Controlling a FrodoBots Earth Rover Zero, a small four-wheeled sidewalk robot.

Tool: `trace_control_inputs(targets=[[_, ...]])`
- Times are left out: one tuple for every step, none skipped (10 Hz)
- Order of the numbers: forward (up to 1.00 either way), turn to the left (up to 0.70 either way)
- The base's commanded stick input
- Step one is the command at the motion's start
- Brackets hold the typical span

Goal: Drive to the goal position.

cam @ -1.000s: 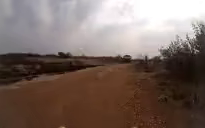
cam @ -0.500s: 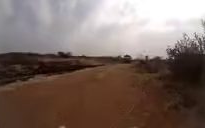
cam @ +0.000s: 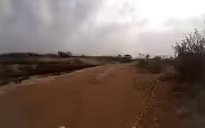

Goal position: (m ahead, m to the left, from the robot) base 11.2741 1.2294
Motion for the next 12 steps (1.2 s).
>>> trace_control_inputs(targets=[[0.50,0.00],[0.50,0.00],[0.50,0.00],[0.50,0.00],[0.50,0.00],[0.50,0.00],[0.50,0.00],[0.50,0.00],[0.50,0.00],[0.50,0.00],[0.50,0.00],[0.50,0.00]])
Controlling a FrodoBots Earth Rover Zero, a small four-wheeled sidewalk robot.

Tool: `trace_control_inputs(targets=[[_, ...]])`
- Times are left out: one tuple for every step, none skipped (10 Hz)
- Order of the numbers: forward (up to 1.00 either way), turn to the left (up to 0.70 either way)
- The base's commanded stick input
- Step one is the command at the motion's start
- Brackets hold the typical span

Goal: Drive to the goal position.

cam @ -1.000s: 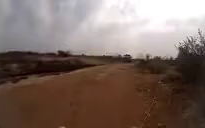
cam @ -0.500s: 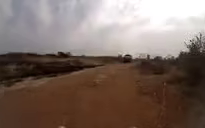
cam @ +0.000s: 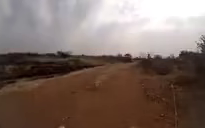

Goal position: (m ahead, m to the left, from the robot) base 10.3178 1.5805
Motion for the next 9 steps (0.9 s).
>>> trace_control_inputs(targets=[[0.50,0.00],[0.50,0.00],[0.50,0.00],[0.50,0.00],[0.50,0.00],[0.50,0.00],[0.50,0.00],[0.50,0.00],[0.50,-0.08]])
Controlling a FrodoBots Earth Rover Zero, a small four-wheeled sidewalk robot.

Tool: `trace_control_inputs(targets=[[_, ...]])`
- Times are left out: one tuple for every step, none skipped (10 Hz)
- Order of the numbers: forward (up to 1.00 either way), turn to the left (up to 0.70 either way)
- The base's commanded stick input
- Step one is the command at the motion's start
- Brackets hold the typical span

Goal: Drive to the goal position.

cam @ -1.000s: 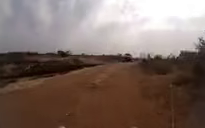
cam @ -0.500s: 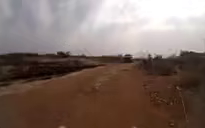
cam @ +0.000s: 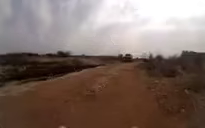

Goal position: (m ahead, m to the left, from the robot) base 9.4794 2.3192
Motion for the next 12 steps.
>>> trace_control_inputs(targets=[[0.50,-0.47],[0.50,-0.50],[0.50,-0.27],[0.50,0.00],[0.50,0.00],[0.50,0.00],[0.50,0.00],[0.50,0.00],[0.50,-0.01],[0.50,-0.46],[0.50,-0.32],[0.50,0.00]])
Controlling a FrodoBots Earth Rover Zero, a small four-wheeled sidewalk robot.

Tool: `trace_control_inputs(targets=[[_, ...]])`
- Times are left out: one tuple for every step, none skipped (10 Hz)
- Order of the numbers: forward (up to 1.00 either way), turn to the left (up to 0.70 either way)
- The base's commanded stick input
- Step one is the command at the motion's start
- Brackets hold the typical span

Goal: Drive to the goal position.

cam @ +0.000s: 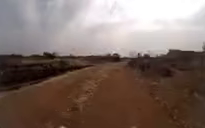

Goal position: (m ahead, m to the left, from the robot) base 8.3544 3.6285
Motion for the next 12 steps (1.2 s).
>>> trace_control_inputs(targets=[[0.50,0.00],[0.50,0.00],[0.50,-0.04],[0.50,-0.06],[0.50,-0.02],[0.50,0.00],[0.50,0.00],[0.50,0.00],[0.50,0.00],[0.50,0.00],[0.50,-0.04],[0.50,-0.22]])
